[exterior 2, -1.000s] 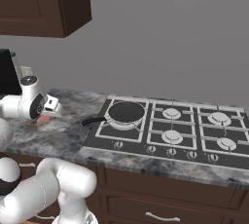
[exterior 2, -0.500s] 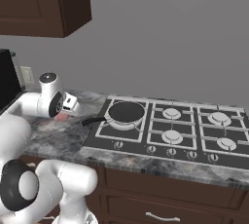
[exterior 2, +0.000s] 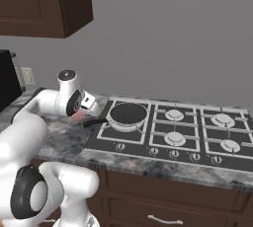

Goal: Place both pans onto different burners. Then place the onion and the steak on different pans.

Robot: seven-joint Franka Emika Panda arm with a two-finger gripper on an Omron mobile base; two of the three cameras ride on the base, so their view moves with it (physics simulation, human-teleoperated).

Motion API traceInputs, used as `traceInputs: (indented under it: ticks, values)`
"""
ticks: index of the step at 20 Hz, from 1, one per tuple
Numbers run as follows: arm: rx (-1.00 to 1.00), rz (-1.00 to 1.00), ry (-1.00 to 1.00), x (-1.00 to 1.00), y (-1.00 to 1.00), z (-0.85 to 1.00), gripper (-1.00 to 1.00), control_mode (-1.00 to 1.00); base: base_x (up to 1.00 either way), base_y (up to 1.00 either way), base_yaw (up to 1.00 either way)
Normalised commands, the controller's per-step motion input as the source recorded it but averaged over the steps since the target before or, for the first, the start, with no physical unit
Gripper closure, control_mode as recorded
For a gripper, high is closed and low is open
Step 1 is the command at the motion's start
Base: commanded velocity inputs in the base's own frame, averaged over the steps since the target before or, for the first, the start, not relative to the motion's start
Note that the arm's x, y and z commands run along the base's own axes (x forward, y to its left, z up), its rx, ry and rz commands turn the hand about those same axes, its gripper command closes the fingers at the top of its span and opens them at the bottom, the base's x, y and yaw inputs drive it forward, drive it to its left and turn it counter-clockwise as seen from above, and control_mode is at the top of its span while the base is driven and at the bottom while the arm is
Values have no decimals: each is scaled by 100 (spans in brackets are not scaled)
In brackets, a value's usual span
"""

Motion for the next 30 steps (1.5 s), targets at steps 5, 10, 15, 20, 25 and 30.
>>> traceInputs:
  ticks: [5, 10, 15, 20, 25, 30]
  values:
    - [1, -12, 0, 18, -57, 11, 100, -100, 0, 0, 0]
    - [7, -10, 0, 34, -61, 0, 100, -100, 0, 0, 0]
    - [9, -7, 0, 56, -48, 0, 100, -100, 0, 0, 0]
    - [5, -1, 0, 55, -18, -8, 100, -100, 0, 0, 0]
    - [-2, 0, 0, 32, -3, -15, 100, -100, 0, 0, 0]
    - [-7, 0, 3, 19, -14, -34, 100, -100, 0, 0, 0]
